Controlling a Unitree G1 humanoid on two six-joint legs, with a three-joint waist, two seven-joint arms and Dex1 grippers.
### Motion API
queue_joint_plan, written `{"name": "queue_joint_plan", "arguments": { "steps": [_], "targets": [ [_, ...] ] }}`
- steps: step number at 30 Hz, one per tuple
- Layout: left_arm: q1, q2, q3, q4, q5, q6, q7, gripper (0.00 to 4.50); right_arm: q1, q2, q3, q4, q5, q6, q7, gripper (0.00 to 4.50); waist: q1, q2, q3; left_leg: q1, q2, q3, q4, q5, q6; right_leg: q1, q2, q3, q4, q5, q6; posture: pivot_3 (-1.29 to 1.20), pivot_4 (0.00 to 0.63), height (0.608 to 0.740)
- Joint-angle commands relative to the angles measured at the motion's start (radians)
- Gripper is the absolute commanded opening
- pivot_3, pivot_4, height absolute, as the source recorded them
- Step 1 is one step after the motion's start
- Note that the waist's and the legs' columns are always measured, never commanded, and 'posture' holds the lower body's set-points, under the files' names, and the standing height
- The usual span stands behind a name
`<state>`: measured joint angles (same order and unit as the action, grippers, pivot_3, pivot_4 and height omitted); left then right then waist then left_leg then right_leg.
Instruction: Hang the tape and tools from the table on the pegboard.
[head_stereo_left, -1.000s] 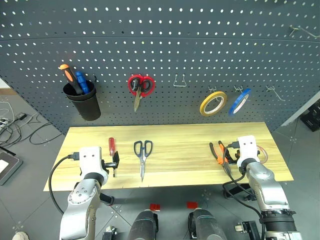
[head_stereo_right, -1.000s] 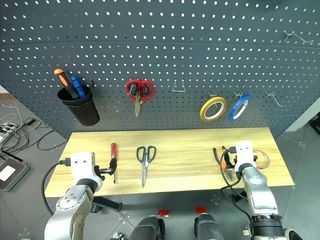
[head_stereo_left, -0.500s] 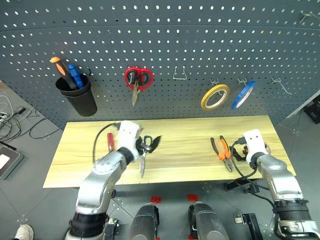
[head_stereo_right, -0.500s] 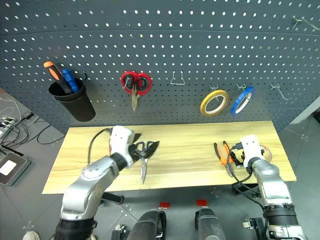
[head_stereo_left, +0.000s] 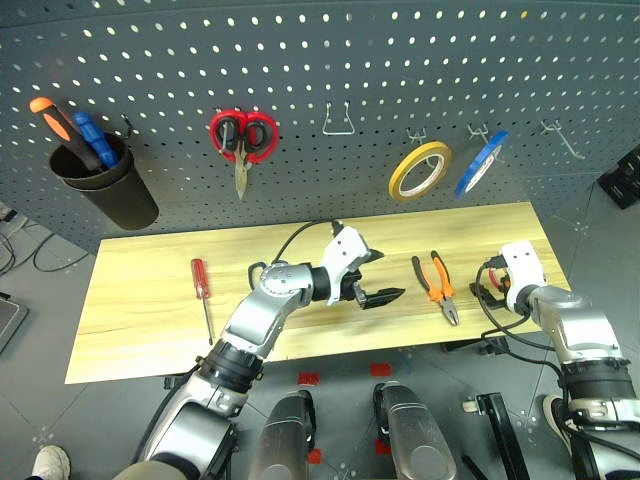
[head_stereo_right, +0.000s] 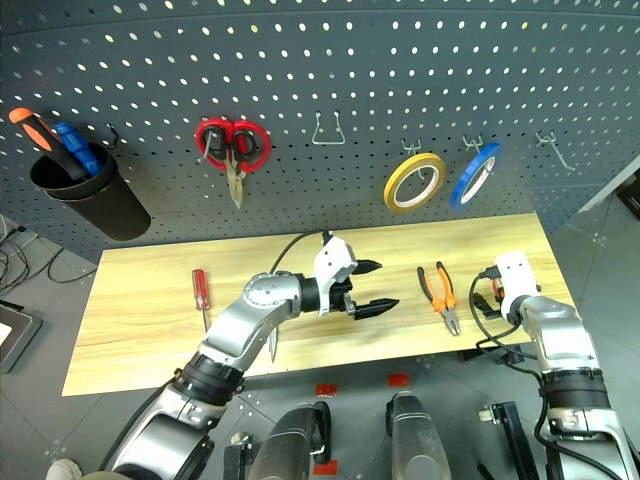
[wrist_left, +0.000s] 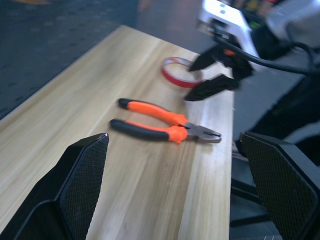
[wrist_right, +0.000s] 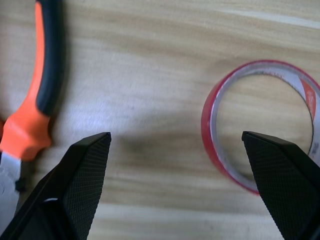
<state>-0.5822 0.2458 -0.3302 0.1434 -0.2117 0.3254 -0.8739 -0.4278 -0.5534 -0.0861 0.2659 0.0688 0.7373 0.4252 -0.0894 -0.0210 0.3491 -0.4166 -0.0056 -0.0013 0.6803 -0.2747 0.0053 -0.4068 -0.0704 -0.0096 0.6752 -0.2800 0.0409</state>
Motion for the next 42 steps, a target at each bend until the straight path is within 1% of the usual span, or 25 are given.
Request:
{"name": "queue_joint_plan", "arguments": {
  "steps": [1,5,9,10,12,15,16,17,24,29,32,34,36,38,39,42],
  "targets": [
    [-0.053,-0.030,-0.030,0.057,0.017,-0.084,-0.068,4.48,-0.042,-0.018,0.008,0.077,-0.011,-0.044,0.015,4.50,0.000,0.000,0.012,0.000,0.000,0.000,0.000,0.000,0.000,0.000,0.000,0.000,0.000,0.000,0.000,-0.19,0.436,0.740],
    [-0.111,-0.059,-0.046,0.140,0.039,-0.142,-0.121,4.48,-0.102,-0.015,0.017,0.175,-0.015,-0.064,0.022,4.50,-0.001,-0.002,0.036,0.000,0.000,0.001,0.001,0.000,0.000,-0.001,0.000,0.000,0.002,0.000,0.000,-0.19,0.465,0.740],
    [-0.150,-0.083,-0.045,0.204,0.056,-0.189,-0.153,4.48,-0.143,-0.004,0.003,0.248,-0.006,-0.046,0.006,4.50,-0.001,-0.007,0.050,0.000,0.001,0.001,0.001,0.001,-0.001,-0.001,0.000,-0.001,0.003,0.000,0.001,-0.19,0.477,0.740],
    [-0.158,-0.089,-0.042,0.216,0.056,-0.192,-0.159,4.49,-0.149,-0.003,0.001,0.260,-0.007,-0.042,0.001,4.31,0.000,-0.008,0.051,0.000,0.001,0.001,0.001,0.001,-0.001,-0.001,0.000,-0.001,0.003,0.000,0.001,-0.19,0.477,0.740],
    [-0.170,-0.098,-0.036,0.224,0.054,-0.194,-0.171,4.50,-0.152,-0.001,-0.002,0.265,-0.006,-0.029,-0.002,3.91,0.001,-0.008,0.055,0.000,0.001,0.001,0.002,0.001,-0.001,-0.001,0.000,-0.001,0.003,0.000,0.001,-0.19,0.482,0.740],
    [-0.178,-0.102,-0.031,0.233,0.057,-0.199,-0.182,4.50,-0.147,0.002,-0.002,0.258,-0.007,-0.021,-0.004,2.97,0.002,-0.008,0.056,0.000,0.001,0.001,0.002,0.001,-0.001,-0.001,-0.001,-0.001,0.003,0.000,0.001,-0.18,0.483,0.740],
    [-0.180,-0.103,-0.030,0.237,0.059,-0.202,-0.184,4.50,-0.146,0.003,-0.004,0.256,-0.008,-0.017,-0.008,2.72,0.002,-0.008,0.056,0.000,0.001,0.001,0.002,0.001,-0.001,-0.001,-0.001,-0.001,0.003,0.000,0.001,-0.18,0.483,0.740],
    [-0.180,-0.103,-0.029,0.240,0.060,-0.204,-0.186,4.50,-0.146,0.004,-0.004,0.256,-0.007,-0.014,-0.010,2.29,0.002,-0.008,0.056,0.000,0.001,0.001,0.002,0.001,-0.001,-0.001,-0.001,-0.001,0.003,0.000,0.001,-0.18,0.483,0.740],
    [-0.169,-0.092,-0.031,0.228,0.062,-0.208,-0.212,4.50,-0.144,0.000,0.006,0.263,-0.026,-0.018,-0.040,0.02,0.005,-0.008,0.058,0.000,0.000,0.001,0.002,0.001,-0.002,-0.001,-0.001,-0.001,0.002,0.001,0.002,-0.18,0.485,0.740],
    [-0.168,-0.091,-0.025,0.237,0.064,-0.215,-0.214,4.50,-0.142,0.001,0.009,0.265,-0.036,-0.039,-0.058,0.02,0.006,-0.008,0.058,0.000,0.000,0.001,0.001,0.001,-0.002,-0.001,-0.001,-0.001,0.002,0.001,0.002,-0.19,0.469,0.740],
    [-0.160,-0.094,-0.019,0.215,0.060,-0.201,-0.201,4.50,-0.108,-0.019,0.040,0.225,-0.071,-0.114,-0.060,0.02,0.006,-0.008,0.058,0.000,0.000,0.001,0.001,0.001,-0.002,-0.001,-0.001,-0.001,0.002,0.001,0.002,-0.20,0.452,0.740],
    [-0.146,-0.102,-0.004,0.178,0.050,-0.178,-0.170,4.50,-0.057,-0.028,0.038,0.149,-0.082,-0.159,-0.070,0.02,0.008,-0.008,0.058,0.000,0.000,0.001,0.001,0.002,-0.003,-0.001,-0.001,-0.001,0.001,0.000,0.002,-0.21,0.431,0.740],
    [-0.120,-0.109,0.013,0.108,0.034,-0.135,-0.134,4.50,0.017,-0.044,0.042,0.040,-0.106,-0.238,-0.081,0.02,0.007,-0.007,0.057,0.000,0.000,0.000,0.000,0.003,-0.006,-0.001,-0.001,-0.002,0.001,0.000,0.004,-0.23,0.396,0.740],
    [-0.075,-0.105,0.028,-0.001,0.011,-0.065,-0.098,4.50,0.099,-0.056,0.035,-0.076,-0.137,-0.322,-0.109,0.02,0.004,-0.005,0.056,-0.002,0.000,0.000,-0.001,0.004,-0.007,-0.002,-0.002,-0.002,0.000,-0.001,0.004,-0.25,0.375,0.740],
    [-0.062,-0.104,0.031,-0.028,0.007,-0.046,-0.088,4.50,0.118,-0.055,0.032,-0.098,-0.145,-0.344,-0.118,0.02,0.003,-0.004,0.055,-0.002,0.000,0.001,-0.001,0.004,-0.007,-0.003,-0.002,-0.002,-0.001,-0.001,0.005,-0.25,0.358,0.740],
    [0.017,-0.077,0.046,-0.177,-0.013,0.036,-0.046,4.50,0.216,-0.053,0.017,-0.230,-0.191,-0.443,-0.176,0.02,-0.009,-0.001,0.052,-0.004,-0.001,0.003,-0.001,0.004,-0.008,-0.006,-0.003,0.000,0.000,-0.001,0.005,-0.27,0.319,0.740]
  ]
}}
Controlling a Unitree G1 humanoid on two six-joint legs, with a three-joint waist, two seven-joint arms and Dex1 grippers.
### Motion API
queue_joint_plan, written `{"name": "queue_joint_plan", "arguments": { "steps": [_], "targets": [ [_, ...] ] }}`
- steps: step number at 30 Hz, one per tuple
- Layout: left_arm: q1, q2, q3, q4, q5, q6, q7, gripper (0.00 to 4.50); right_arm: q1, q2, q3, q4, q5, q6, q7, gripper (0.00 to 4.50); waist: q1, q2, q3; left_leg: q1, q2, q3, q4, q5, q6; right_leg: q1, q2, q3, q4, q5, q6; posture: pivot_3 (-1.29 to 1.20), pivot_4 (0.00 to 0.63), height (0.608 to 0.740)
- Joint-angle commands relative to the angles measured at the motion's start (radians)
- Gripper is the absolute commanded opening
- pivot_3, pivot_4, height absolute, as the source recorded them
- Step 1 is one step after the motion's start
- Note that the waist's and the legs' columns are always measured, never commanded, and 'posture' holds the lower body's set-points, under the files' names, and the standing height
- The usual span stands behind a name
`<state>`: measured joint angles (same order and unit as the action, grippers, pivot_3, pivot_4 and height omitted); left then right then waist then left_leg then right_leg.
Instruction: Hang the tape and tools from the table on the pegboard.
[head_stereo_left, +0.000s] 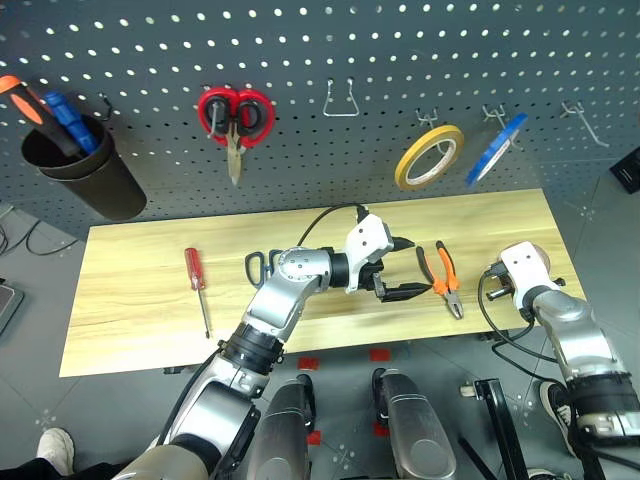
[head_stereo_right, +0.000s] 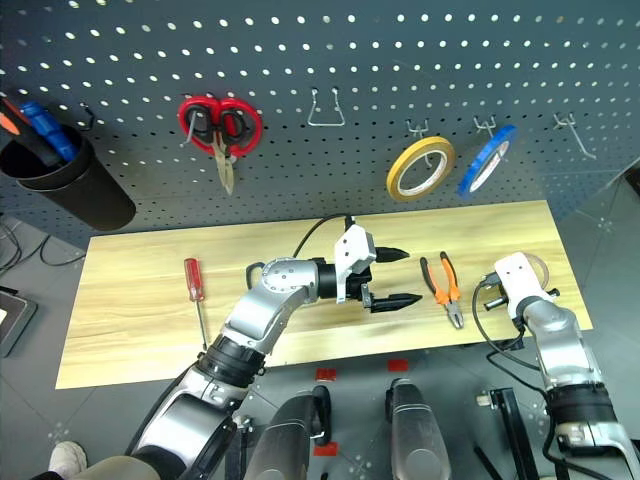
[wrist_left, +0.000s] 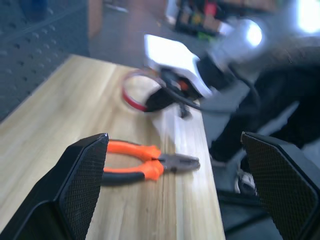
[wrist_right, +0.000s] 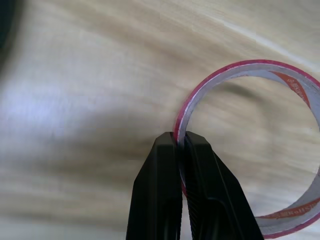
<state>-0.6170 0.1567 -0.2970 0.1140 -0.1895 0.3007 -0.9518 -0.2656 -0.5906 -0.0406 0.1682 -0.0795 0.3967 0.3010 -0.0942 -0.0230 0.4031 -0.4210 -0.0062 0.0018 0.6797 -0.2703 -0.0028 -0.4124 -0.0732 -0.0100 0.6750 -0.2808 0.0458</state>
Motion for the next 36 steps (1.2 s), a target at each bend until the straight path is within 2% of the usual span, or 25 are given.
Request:
{"name": "queue_joint_plan", "arguments": {
  "steps": [1,7,12,16,25,33,36],
  "targets": [
    [0.085,0.028,0.023,-0.210,-0.049,0.093,0.047,4.50,0.090,-0.013,-0.032,-0.175,-0.067,-0.152,-0.081,0.02,-0.006,0.001,-0.003,0.000,0.000,0.000,0.000,0.000,-0.001,0.000,0.000,0.000,0.001,0.000,0.000,-0.28,0.295,0.740],
    [0.171,0.070,0.064,-0.403,-0.108,0.223,0.127,4.50,0.152,0.013,-0.026,-0.229,-0.177,-0.338,-0.224,0.02,-0.014,0.005,-0.054,-0.001,0.000,-0.001,-0.001,0.004,-0.006,-0.003,0.001,0.000,0.004,0.000,0.000,-0.29,0.225,0.740],
    [0.112,0.044,0.117,-0.373,-0.109,0.218,0.213,4.50,0.033,0.012,-0.028,-0.085,-0.241,-0.502,-0.343,0.02,-0.015,0.004,-0.096,-0.001,-0.002,0.000,-0.001,0.003,-0.006,-0.002,0.002,0.001,0.002,0.000,0.000,-0.29,0.174,0.740],
    [0.043,0.014,0.120,-0.300,-0.101,0.190,0.235,4.50,-0.082,0.012,-0.047,0.071,-0.220,-0.605,-0.387,0.02,-0.013,0.004,-0.119,-0.002,-0.002,0.000,-0.001,0.003,-0.005,-0.002,0.003,0.000,0.001,0.000,0.000,-0.28,0.157,0.740],
    [-0.079,-0.044,0.084,-0.116,-0.065,0.072,0.220,4.50,-0.321,-0.013,-0.043,0.469,-0.174,-0.741,-0.360,0.02,-0.021,0.006,-0.136,-0.002,-0.002,0.002,-0.002,0.003,-0.004,-0.002,0.004,0.001,0.001,0.000,0.000,-0.26,0.144,0.740],
    [-0.088,-0.050,0.070,-0.108,-0.068,0.058,0.204,4.50,-0.441,0.046,-0.077,0.640,0.008,-0.796,-0.146,0.02,-0.048,0.009,-0.142,-0.002,-0.001,0.002,-0.002,0.003,-0.004,-0.002,0.004,0.000,0.002,0.000,0.000,-0.26,0.143,0.740],
    [-0.083,-0.046,0.068,-0.118,-0.071,0.062,0.205,4.50,-0.440,0.051,-0.082,0.646,0.028,-0.786,-0.119,0.81,-0.050,0.009,-0.142,-0.002,-0.001,0.002,-0.002,0.003,-0.004,-0.002,0.004,0.000,0.004,0.000,0.000,-0.25,0.145,0.740]
  ]
}}
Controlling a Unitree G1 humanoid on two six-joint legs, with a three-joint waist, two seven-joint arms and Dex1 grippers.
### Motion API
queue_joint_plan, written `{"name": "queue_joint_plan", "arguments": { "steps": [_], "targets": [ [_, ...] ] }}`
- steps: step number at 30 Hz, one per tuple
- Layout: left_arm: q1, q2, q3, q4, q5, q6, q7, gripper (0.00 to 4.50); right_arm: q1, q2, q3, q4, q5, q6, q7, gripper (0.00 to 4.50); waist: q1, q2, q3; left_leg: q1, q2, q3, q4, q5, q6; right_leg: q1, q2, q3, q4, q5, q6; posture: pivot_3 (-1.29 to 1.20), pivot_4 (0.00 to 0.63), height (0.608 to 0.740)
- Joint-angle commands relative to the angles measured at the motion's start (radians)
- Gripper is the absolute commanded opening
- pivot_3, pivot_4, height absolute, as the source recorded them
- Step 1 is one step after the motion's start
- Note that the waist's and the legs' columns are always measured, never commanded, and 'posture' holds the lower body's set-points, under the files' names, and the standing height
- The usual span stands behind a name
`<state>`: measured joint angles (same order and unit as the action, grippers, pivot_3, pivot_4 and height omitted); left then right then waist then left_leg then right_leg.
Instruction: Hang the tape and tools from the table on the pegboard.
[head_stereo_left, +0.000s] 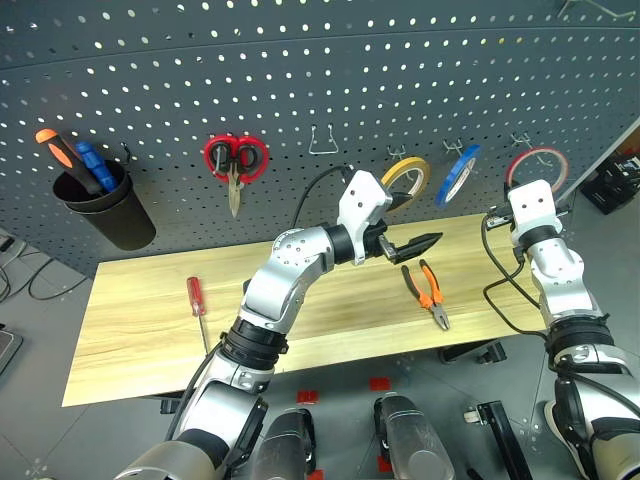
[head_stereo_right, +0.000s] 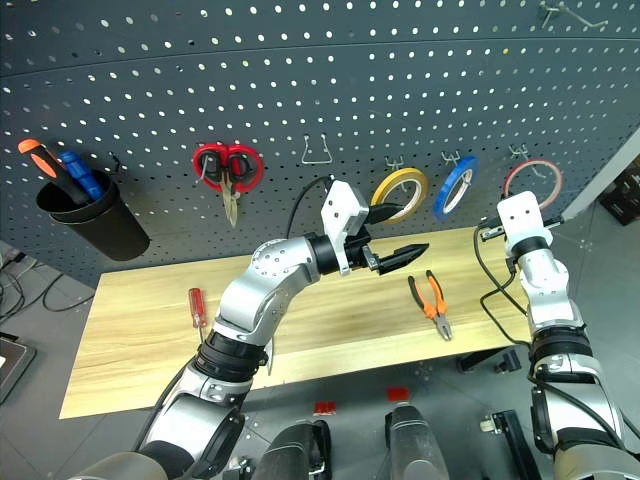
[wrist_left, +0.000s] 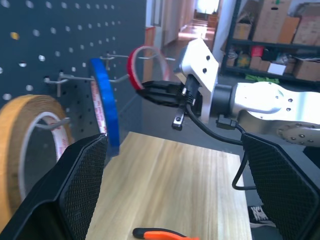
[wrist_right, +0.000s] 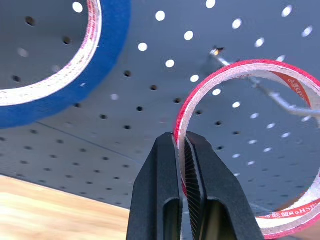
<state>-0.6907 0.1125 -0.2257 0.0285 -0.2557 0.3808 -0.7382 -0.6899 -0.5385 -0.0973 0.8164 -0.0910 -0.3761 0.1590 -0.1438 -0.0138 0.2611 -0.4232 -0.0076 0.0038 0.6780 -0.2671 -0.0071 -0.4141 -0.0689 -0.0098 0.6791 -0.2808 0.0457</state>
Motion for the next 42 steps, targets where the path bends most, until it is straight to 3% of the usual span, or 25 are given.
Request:
{"name": "queue_joint_plan", "arguments": {
  "steps": [1,7,11,18,20,25,30,35,42],
  "targets": [
    [-0.007,0.000,-0.004,-0.036,-0.006,-0.016,-0.008,4.50,-0.010,-0.001,-0.025,-0.004,0.040,-0.011,0.024,1.08,-0.001,0.000,-0.001,0.000,0.000,0.000,0.000,0.000,0.000,0.000,0.000,0.000,0.000,0.000,0.000,-0.24,0.148,0.740],
    [0.012,0.002,-0.009,-0.058,-0.010,-0.004,-0.001,4.50,0.040,0.002,-0.024,-0.043,0.041,0.009,0.015,3.10,-0.002,0.003,-0.005,0.000,0.000,0.000,0.001,0.000,0.000,0.000,0.000,0.000,0.001,0.000,0.000,-0.24,0.151,0.740],
    [0.062,0.013,-0.022,-0.093,-0.010,0.007,-0.003,4.50,0.158,0.016,-0.037,-0.190,0.064,0.089,0.011,4.45,-0.001,0.006,-0.016,0.000,0.000,0.000,0.001,0.000,0.001,0.000,0.000,0.001,0.001,0.000,0.000,-0.24,0.165,0.740],
    [0.222,0.102,-0.054,-0.185,-0.001,0.013,-0.034,4.50,0.369,0.028,-0.045,-0.594,0.107,0.481,0.059,4.45,0.003,0.006,-0.016,0.003,0.000,0.001,0.001,-0.001,0.002,0.002,-0.001,0.003,0.000,0.000,0.000,-0.27,0.244,0.740],
    [0.304,0.162,-0.051,-0.232,-0.009,0.019,-0.055,4.50,0.384,0.024,0.001,-0.735,0.134,0.755,0.120,4.45,0.001,0.006,-0.014,0.004,0.000,0.001,0.002,-0.002,0.004,0.002,-0.001,0.004,0.000,0.000,0.000,-0.28,0.282,0.740],
    [0.437,0.256,-0.045,-0.299,-0.008,0.014,-0.075,4.50,0.352,0.056,0.069,-0.926,0.198,1.212,0.177,4.45,0.000,0.004,-0.006,0.008,0.002,-0.001,0.002,-0.006,0.011,0.006,-0.001,0.010,-0.001,0.000,0.000,-0.28,0.336,0.740],
    [0.526,0.312,-0.022,-0.362,-0.019,0.034,-0.061,4.50,0.231,0.167,0.040,-0.941,0.249,1.537,0.118,4.45,0.005,0.002,0.021,0.008,0.000,-0.002,0.004,-0.007,0.012,0.007,-0.002,0.011,0.000,0.000,-0.001,-0.24,0.377,0.740],
    [0.596,0.333,-0.007,-0.436,-0.031,0.066,-0.025,4.50,0.149,0.213,0.030,-0.884,0.247,1.620,0.082,4.45,0.011,0.000,0.043,0.006,0.000,-0.003,0.003,-0.008,0.013,0.005,-0.003,0.010,-0.001,0.000,-0.001,-0.22,0.393,0.740],
    [0.704,0.350,0.023,-0.552,-0.051,0.134,0.034,4.50,0.050,0.226,0.043,-0.728,0.226,1.590,0.057,4.45,0.010,-0.004,0.087,0.007,0.001,-0.002,0.003,-0.008,0.013,0.005,-0.003,0.010,0.000,0.000,-0.001,-0.16,0.447,0.740]
  ]
}}
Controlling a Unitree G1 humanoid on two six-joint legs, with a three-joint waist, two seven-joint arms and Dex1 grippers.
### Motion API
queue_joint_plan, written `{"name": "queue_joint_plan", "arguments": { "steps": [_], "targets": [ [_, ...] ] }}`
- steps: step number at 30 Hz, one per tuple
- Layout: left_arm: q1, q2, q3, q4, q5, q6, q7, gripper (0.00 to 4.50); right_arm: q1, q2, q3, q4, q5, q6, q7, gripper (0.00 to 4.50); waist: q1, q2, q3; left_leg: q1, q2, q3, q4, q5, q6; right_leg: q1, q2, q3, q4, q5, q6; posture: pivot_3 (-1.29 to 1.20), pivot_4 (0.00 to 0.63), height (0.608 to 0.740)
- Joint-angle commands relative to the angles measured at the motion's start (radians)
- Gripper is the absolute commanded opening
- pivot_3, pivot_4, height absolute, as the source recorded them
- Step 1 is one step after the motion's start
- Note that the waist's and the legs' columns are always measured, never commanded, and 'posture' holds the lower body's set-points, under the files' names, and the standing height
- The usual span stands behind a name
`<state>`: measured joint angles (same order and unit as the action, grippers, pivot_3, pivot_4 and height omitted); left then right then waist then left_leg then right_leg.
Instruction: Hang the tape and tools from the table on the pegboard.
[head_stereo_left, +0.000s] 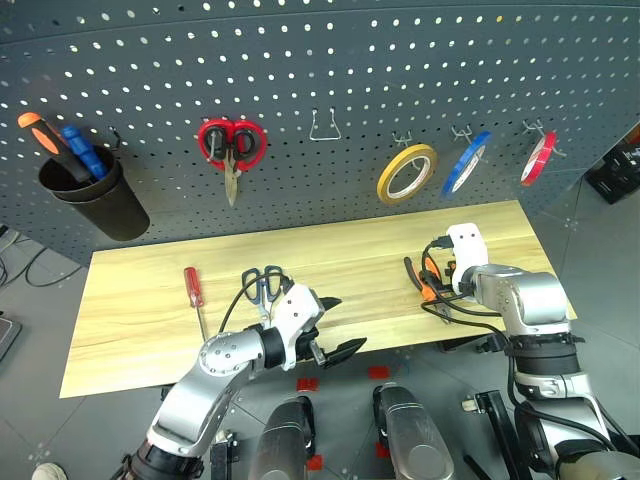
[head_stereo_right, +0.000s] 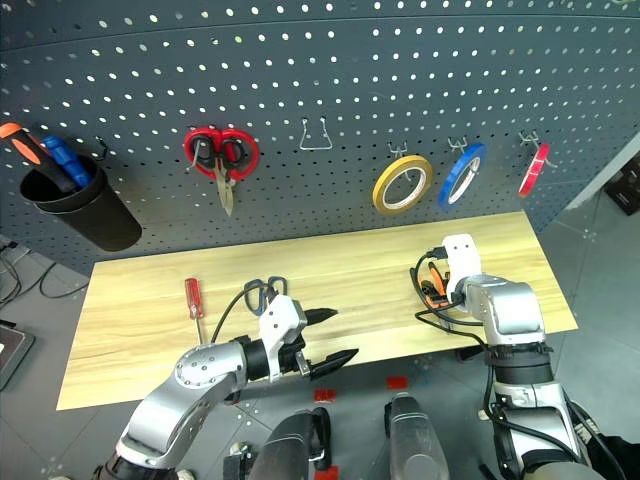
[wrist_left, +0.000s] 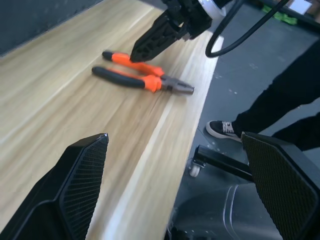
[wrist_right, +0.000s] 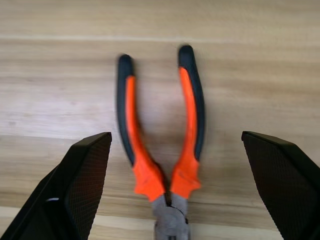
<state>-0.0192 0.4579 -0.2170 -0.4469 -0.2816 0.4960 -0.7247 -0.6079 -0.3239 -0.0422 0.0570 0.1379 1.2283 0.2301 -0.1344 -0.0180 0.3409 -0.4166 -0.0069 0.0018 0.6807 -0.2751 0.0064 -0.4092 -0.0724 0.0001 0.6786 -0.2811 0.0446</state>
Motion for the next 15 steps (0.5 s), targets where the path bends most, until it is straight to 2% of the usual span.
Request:
{"name": "queue_joint_plan", "arguments": {
  "steps": [1,6,15],
  "targets": [
    [0.043,0.007,0.017,-0.089,-0.028,0.028,0.027,4.50,-0.045,0.017,-0.009,0.050,-0.003,-0.018,-0.016,4.45,0.001,0.001,0.012,-0.001,0.000,0.000,0.000,0.000,0.000,-0.001,0.000,0.000,0.001,0.000,0.000,-0.16,0.453,0.740],
    [0.080,0.021,0.033,-0.134,-0.040,0.057,0.047,4.50,-0.103,0.043,0.006,0.127,0.002,-0.039,-0.013,4.45,0.008,0.001,0.045,-0.001,0.001,0.001,0.000,0.000,0.000,-0.003,0.001,0.000,0.002,0.000,0.000,-0.13,0.476,0.740],
    [0.092,0.032,0.050,-0.162,-0.059,0.081,0.070,4.50,-0.114,0.014,0.062,0.240,-0.023,-0.146,0.022,4.45,0.032,0.000,0.060,-0.003,0.001,0.001,0.000,0.000,-0.001,-0.006,0.001,-0.001,0.002,0.000,0.000,-0.11,0.476,0.740]
  ]
}}
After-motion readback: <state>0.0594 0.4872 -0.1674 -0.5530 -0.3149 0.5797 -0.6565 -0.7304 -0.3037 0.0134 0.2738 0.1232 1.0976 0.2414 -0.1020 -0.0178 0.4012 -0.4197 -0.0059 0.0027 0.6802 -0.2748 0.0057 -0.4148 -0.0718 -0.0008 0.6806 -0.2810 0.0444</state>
